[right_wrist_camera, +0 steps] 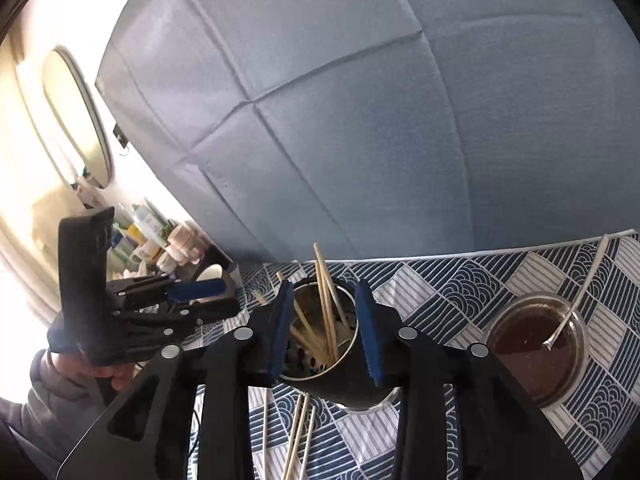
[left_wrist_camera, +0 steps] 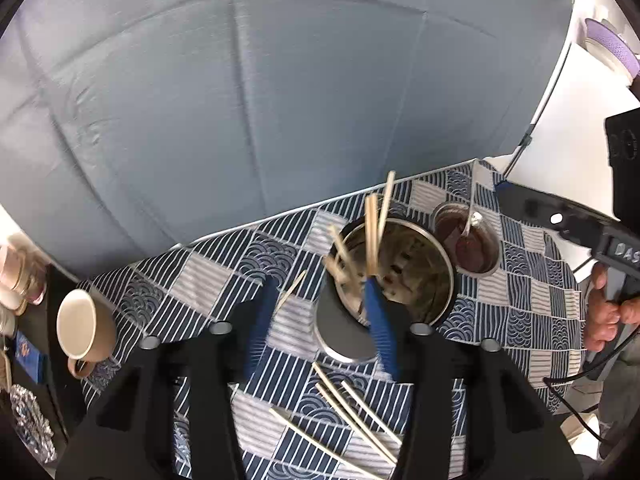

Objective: Organize utensils
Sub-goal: 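Lower the chopsticks into the black cup and open both tools, then move both open tools back down to the remaining chopsticks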

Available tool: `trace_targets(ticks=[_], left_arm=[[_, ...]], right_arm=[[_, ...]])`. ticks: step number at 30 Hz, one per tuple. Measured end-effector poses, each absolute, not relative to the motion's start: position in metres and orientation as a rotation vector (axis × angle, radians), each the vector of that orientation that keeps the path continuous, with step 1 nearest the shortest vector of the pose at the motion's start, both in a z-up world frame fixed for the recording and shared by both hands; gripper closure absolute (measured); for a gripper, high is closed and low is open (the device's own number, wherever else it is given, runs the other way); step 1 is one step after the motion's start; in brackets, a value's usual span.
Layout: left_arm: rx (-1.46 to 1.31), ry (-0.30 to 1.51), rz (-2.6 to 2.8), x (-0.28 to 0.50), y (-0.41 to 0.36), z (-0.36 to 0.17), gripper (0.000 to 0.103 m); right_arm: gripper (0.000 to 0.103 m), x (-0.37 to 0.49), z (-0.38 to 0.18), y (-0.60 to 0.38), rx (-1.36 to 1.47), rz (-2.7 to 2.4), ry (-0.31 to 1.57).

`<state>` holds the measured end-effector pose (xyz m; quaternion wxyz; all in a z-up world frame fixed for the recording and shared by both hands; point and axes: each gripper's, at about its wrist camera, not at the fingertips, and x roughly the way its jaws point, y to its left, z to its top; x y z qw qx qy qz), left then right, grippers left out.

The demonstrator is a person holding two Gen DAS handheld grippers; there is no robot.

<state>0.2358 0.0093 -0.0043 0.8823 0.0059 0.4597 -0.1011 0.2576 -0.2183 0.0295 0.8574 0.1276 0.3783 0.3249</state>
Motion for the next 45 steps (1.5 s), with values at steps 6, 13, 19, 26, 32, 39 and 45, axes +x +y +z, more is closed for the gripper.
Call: trace_targets(ticks=[6,13,19,26,32,39,45], left_arm=[[0.081,0.976,-0.146,0.222,0.020,-0.009,0.040],[0.109,1.027,-0.070,0.208,0.039,-0.023,0.019],[0.142,1.079,-0.048,0.204,0.046,-0.042,0.010],[0.184,1.155,-0.035,0.209,0.053,-0.071,0.006],[0.191,1.205,-0.064,0.216,0.062,-0.095,0.006],[0.197,1.266,-0.091,0.234,0.077,-0.122,0.006],[0.221,1.301,-0.113,0.251,0.085,-0.143,0.006]], right_arm=[[0.052,0.238,0.033,-0.223,0.250,0.664,0.760],[0.033,0.222,0.025,-0.227,0.240,0.636,0.774],[0.023,0.216,0.014,-0.224,0.233,0.618,0.822],[0.017,0.208,-0.005,-0.218,0.198,0.572,0.894],[0.017,0.200,-0.032,-0.215,0.180,0.519,0.980],[0.017,0.194,-0.060,-0.209,0.189,0.467,1.055],[0.017,0.185,-0.089,-0.191,0.172,0.423,1.123]])
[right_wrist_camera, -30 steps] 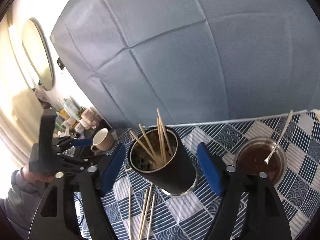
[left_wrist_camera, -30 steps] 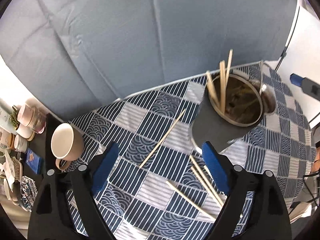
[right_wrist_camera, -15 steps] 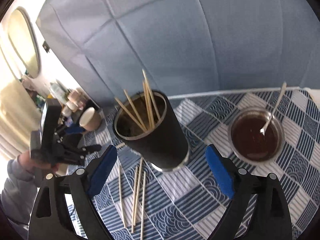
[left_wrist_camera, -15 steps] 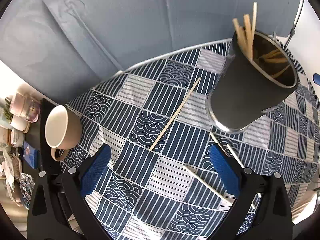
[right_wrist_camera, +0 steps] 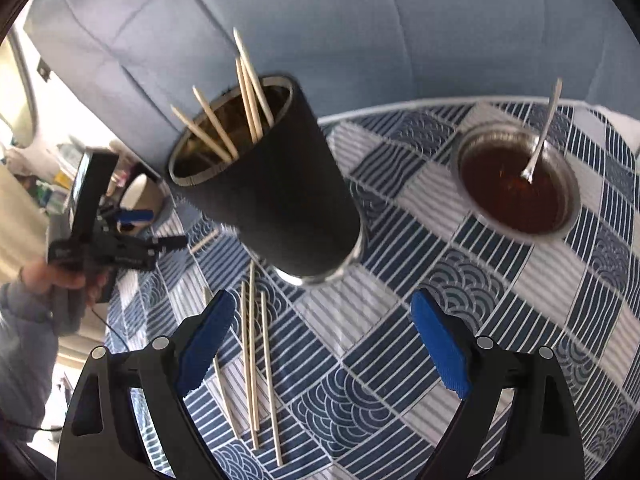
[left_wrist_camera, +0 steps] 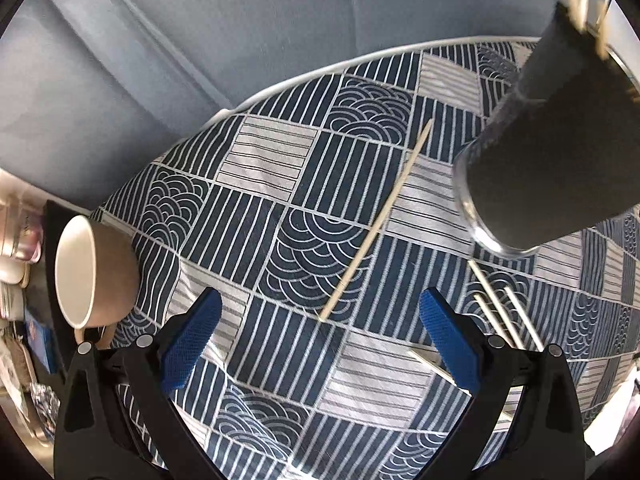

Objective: Organize utensils
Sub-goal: 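Move both open tools back down to the remaining chopsticks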

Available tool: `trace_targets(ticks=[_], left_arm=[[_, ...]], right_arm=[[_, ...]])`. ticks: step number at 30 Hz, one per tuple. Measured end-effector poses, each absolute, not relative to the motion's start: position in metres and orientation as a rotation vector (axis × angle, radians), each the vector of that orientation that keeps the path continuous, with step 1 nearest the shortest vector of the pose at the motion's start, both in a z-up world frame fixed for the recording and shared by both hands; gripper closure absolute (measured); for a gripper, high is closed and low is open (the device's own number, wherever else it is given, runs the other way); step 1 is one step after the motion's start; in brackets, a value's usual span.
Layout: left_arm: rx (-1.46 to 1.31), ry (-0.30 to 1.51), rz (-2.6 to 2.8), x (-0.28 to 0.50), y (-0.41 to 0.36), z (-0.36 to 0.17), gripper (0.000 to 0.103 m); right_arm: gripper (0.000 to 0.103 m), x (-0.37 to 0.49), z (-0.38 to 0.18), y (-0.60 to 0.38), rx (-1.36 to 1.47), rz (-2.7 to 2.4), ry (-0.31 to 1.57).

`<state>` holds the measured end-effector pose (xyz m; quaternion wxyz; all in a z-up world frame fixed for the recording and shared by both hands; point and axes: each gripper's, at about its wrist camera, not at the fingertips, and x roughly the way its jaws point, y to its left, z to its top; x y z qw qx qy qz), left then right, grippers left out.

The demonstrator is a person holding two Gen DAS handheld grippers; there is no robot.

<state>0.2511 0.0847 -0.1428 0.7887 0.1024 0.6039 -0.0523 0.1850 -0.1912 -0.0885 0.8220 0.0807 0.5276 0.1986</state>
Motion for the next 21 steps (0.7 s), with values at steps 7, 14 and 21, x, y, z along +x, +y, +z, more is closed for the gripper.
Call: trace_targets(ticks=[7,14,21], left_arm=[[0.269,1.350,-0.171,0.271,0.081,-0.170,0.006],[0.304,1.362,-0.217,0.288,0.070,-0.183,0.006],[0.336,1.363,-0.215,0.308,0.066,-0.197,0.006]], right_arm=[[0.017,0.175,-0.120,-0.164,0.071,0.413,1.213],[0.017,0.168,-0.142,-0.142,0.007,0.401,1.274],[0.017,0.162,-0.155,-0.122,-0.074,0.401,1.302]])
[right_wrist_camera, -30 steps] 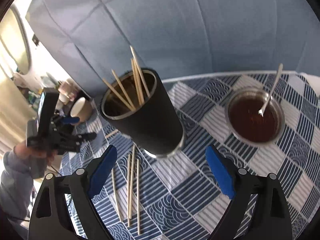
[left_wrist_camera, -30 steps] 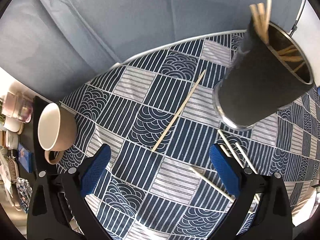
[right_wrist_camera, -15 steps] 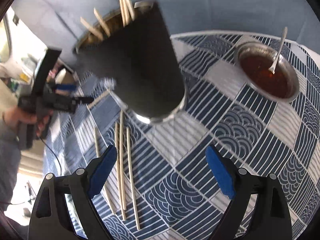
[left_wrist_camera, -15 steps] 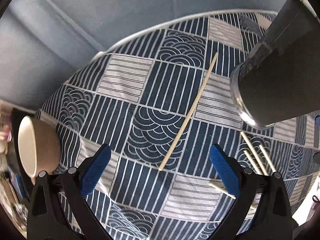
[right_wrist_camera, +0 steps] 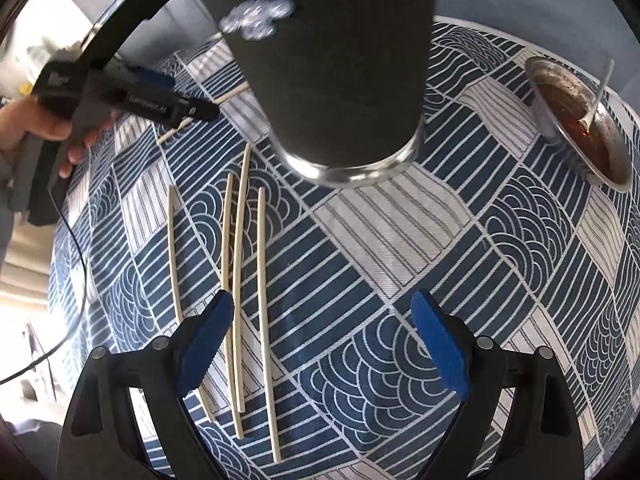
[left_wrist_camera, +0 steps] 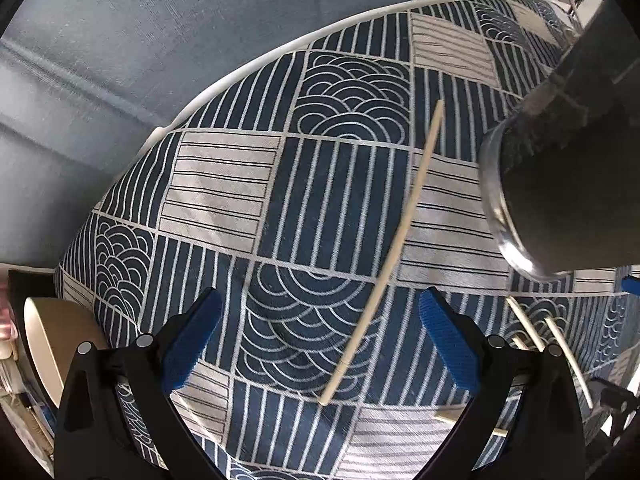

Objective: Organize utensils
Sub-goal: 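Move both open tools back down to the remaining chopsticks, then close the left tool on one chopstick while the right tool grasps another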

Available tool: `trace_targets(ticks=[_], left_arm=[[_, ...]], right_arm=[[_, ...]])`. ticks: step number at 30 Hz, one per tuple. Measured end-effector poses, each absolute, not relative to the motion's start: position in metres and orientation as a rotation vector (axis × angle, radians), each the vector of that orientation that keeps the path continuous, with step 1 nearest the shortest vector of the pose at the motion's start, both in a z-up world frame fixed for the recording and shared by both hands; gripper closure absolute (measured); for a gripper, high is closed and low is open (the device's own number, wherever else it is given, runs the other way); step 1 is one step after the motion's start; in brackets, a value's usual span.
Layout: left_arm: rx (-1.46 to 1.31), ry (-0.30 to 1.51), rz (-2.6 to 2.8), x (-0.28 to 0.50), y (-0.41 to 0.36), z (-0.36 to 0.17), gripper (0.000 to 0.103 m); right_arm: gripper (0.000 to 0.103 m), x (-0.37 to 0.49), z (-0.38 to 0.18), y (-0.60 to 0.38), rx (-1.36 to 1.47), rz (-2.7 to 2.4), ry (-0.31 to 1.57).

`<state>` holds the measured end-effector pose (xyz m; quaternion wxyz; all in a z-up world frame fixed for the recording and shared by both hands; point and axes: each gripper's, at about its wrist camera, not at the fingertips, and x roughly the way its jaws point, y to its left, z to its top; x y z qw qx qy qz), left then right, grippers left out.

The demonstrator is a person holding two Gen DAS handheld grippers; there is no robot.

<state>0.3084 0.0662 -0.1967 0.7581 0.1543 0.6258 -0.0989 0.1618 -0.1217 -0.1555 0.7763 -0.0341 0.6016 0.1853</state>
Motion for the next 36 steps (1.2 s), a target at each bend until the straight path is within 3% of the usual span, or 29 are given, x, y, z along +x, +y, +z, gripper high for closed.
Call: trace_targets(ticks=[16,23,26,29,34,36], left_arm=[[0.177,1.316,-0.243,0.327,0.101,-0.213,0.004],[0.169,1.291,-0.229,0.309,0.104,-0.214,0.006],[0.169,1.278,-0.228,0.289,0.102,-0.207,0.013],[0.191,1.290,-0.255,0.279,0.095,-0.198,0.029],[0.245,1.329,-0.323,0.270,0.087,-0.191,0.061],[0.250,1.339,-0.331,0.266,0.085,-0.189,0.069]], right_arm=[[0.017,0.164,-0.177,-0.080,-0.253,0.351,1.327],[0.012,0.167,-0.180,-0.067,-0.243,0.342,1.341],[0.013,0.173,-0.182,-0.058,-0.249,0.333,1.360],[0.016,0.178,-0.184,-0.058,-0.255,0.328,1.391],[0.047,0.183,-0.179,-0.057,-0.296,0.394,1.373],[0.059,0.185,-0.178,-0.059,-0.291,0.390,1.366]])
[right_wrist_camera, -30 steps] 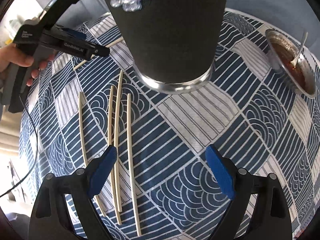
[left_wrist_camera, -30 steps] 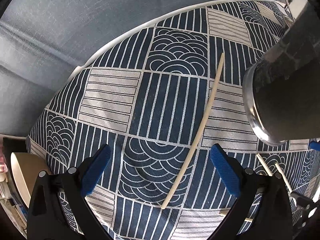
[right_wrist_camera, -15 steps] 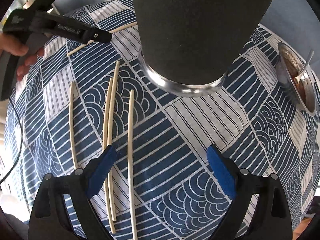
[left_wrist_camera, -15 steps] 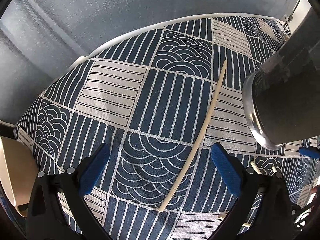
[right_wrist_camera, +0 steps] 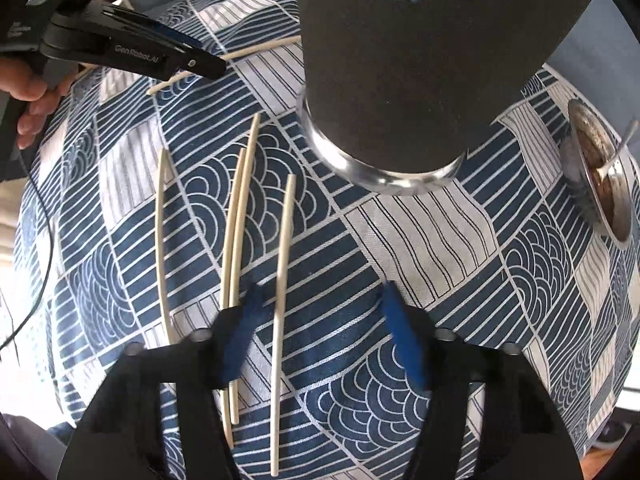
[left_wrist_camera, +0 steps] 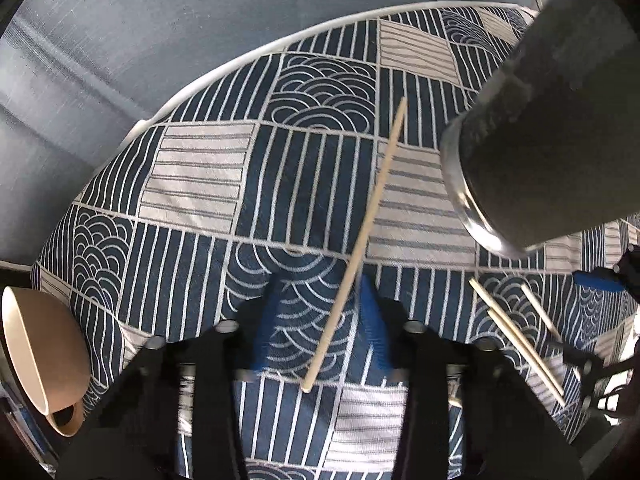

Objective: Organize utensils
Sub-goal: 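Close the left tool on one chopstick while the right tool grasps another, then lift both held chopsticks and carry them above the black cup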

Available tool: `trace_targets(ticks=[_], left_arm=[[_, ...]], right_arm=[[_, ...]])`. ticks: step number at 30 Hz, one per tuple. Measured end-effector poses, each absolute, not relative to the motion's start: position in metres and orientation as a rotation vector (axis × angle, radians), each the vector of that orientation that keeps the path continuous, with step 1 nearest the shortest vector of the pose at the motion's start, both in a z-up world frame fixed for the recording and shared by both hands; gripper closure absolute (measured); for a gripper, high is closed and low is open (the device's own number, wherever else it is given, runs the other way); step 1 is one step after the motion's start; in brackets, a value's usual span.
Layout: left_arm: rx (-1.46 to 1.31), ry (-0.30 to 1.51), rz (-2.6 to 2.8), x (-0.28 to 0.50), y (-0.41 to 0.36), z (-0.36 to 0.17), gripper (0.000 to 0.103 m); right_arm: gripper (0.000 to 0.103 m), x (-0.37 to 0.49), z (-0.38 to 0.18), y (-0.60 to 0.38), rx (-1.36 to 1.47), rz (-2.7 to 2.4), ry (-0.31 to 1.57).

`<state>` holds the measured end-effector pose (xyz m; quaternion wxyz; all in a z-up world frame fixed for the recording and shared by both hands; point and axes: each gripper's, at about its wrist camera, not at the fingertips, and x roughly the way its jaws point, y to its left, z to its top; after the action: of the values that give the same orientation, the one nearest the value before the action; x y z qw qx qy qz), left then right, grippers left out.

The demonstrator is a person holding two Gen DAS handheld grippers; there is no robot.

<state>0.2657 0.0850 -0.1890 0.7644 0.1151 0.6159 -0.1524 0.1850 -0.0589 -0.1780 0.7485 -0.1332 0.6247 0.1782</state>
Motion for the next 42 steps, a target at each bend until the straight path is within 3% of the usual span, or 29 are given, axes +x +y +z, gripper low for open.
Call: trace_targets(ticks=[4,8,12,20,29,36,42], left_arm=[[0.258,1.354,-0.333,0.253,0.082,-0.186,0.088],[0.427,1.319,-0.309,0.220,0.062,-0.186,0.097],[0.659,1.264,-0.242,0.185,0.036,-0.192,0.098],[0.149,1.507,-0.274,0.166,0.093,-0.186,0.098],[0.034,1.527,-0.209,0.103,0.124,-0.167,0.098],[-0.078,1.393,-0.229,0.059,0.122,-0.103,0.098],[-0.158,1.246,-0.313,0.112,0.102,-0.022,0.098]], right_arm=[[0.075,0.187,-0.176,-0.059,-0.315,0.403,1.354],[0.098,0.184,-0.177,-0.054,-0.285,0.433,1.364],[0.098,0.174,-0.177,-0.057,-0.215,0.450,1.370],[0.098,0.159,-0.174,-0.088,-0.025,0.524,1.408],[0.098,0.166,-0.129,-0.100,0.039,0.640,1.356],[0.098,0.170,-0.100,-0.089,0.058,0.765,1.299],[0.098,0.179,-0.049,-0.083,0.106,0.880,1.173]])
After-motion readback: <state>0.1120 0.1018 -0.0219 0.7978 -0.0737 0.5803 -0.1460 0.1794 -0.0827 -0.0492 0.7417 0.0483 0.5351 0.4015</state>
